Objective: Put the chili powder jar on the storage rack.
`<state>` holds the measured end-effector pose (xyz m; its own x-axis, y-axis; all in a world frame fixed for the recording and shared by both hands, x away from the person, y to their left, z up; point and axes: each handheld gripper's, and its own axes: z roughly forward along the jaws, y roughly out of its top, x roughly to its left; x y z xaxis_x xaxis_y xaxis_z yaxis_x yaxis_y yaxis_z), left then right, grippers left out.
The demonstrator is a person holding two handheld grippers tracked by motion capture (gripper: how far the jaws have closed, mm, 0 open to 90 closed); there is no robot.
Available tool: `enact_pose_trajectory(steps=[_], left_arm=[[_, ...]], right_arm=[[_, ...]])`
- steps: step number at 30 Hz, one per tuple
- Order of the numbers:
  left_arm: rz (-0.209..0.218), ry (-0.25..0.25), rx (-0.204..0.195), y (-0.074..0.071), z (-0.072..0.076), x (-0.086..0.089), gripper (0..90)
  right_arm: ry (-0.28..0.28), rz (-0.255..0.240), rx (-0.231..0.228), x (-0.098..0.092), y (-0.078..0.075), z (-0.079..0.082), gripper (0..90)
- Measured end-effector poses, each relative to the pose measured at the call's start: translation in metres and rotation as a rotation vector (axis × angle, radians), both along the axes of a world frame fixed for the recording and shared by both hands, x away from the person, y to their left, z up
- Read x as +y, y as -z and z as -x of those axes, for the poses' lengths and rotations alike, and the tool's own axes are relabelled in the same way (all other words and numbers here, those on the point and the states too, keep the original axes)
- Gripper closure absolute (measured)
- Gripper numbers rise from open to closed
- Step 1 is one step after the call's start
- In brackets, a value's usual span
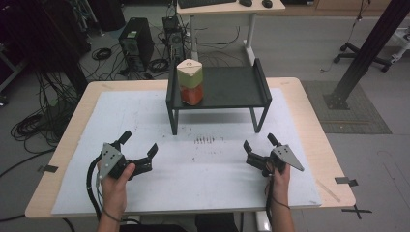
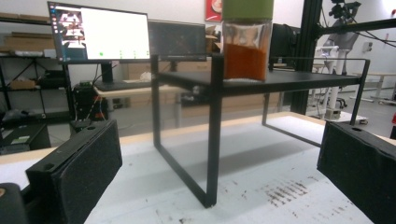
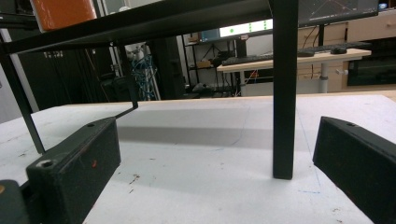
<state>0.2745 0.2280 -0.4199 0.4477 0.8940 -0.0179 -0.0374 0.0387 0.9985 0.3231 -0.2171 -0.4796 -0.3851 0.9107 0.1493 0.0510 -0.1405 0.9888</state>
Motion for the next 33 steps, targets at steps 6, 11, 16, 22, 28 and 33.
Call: enact_pose_trajectory(steps=[6, 11, 16, 22, 28, 33], left_arm=[[-0.005, -0.009, 0.012, 0.015, 0.003, 0.003, 0.3], [-0.005, -0.020, 0.026, 0.030, 0.007, 0.008, 0.3], [0.005, -0.025, 0.040, 0.042, 0.010, 0.013, 0.3], [0.012, -0.018, 0.045, 0.052, 0.011, 0.015, 0.3], [0.006, -0.008, 0.047, 0.056, 0.011, 0.015, 0.3], [0.003, -0.008, 0.050, 0.057, 0.011, 0.015, 0.2]], right_arm=[[-0.002, 0.005, -0.001, 0.000, 0.000, 0.000, 0.5], [-0.004, 0.007, -0.002, 0.000, 0.000, 0.000, 0.5], [-0.004, 0.009, -0.003, 0.001, 0.000, 0.000, 0.5], [-0.003, 0.014, -0.004, 0.001, 0.000, 0.000, 0.5], [0.000, 0.021, -0.006, 0.002, 0.000, 0.000, 0.5], [0.000, 0.023, -0.004, 0.002, 0.000, 0.000, 0.5]])
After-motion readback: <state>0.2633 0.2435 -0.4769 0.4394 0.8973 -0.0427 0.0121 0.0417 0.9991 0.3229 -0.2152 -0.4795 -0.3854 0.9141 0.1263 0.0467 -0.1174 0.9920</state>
